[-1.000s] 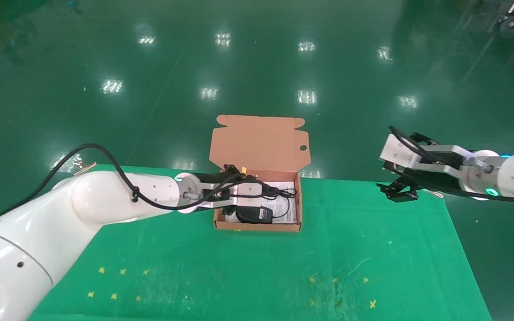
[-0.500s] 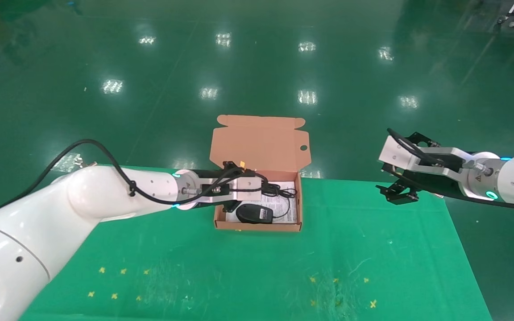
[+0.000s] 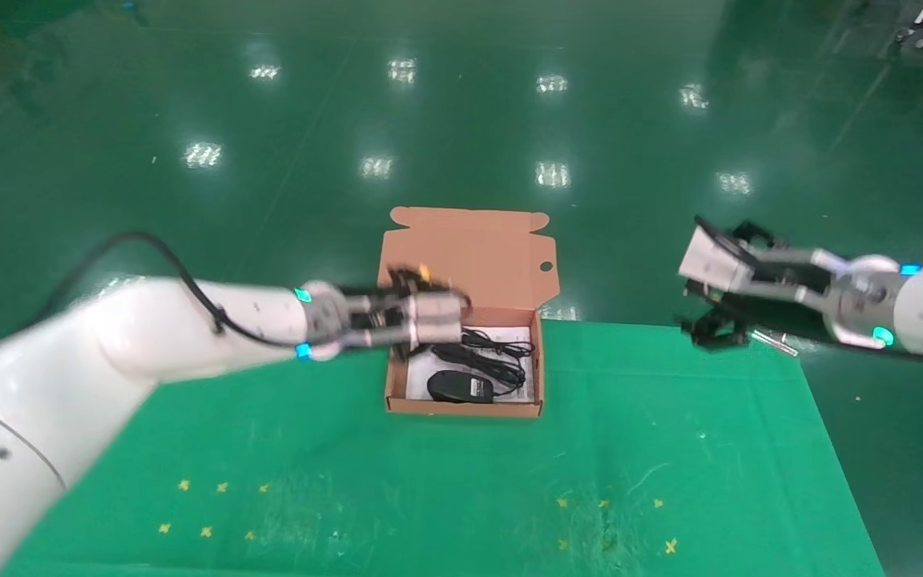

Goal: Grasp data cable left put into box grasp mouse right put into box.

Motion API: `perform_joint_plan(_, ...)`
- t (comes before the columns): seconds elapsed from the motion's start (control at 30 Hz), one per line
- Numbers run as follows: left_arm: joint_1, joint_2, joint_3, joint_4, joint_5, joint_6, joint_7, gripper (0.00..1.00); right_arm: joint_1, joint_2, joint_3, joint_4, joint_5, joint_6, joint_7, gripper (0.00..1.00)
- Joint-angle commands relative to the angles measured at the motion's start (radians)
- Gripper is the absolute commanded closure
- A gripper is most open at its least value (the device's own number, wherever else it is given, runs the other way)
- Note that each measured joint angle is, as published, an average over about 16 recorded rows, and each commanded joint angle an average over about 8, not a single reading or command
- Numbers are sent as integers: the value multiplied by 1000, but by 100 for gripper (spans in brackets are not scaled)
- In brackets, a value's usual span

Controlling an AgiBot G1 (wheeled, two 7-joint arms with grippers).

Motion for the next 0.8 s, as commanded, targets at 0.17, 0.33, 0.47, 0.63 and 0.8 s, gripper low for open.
perform_joint_plan(0.17,-25,-26,-16,-21,-4,-14,-9,0,8,-2,14,7,-3,-31,-18,0)
perform_joint_plan(0.33,2,-64,-56,-56,-53,34,-29,0,-25,5,62,10,64,-72,-47,0)
perform_joint_plan(0.47,33,-100,-96,-91,-103,85,-50,0,-60,13,110,13,135,-111,-74,0)
perform_joint_plan(0.63,73,-146,-146,-136,-166,149,-76,0,-104,22,170,16,226,-161,-108,0)
perform_joint_plan(0.8,112,-193,-197,-181,-230,214,-102,0,-148,32,231,20,317,-211,-143,0)
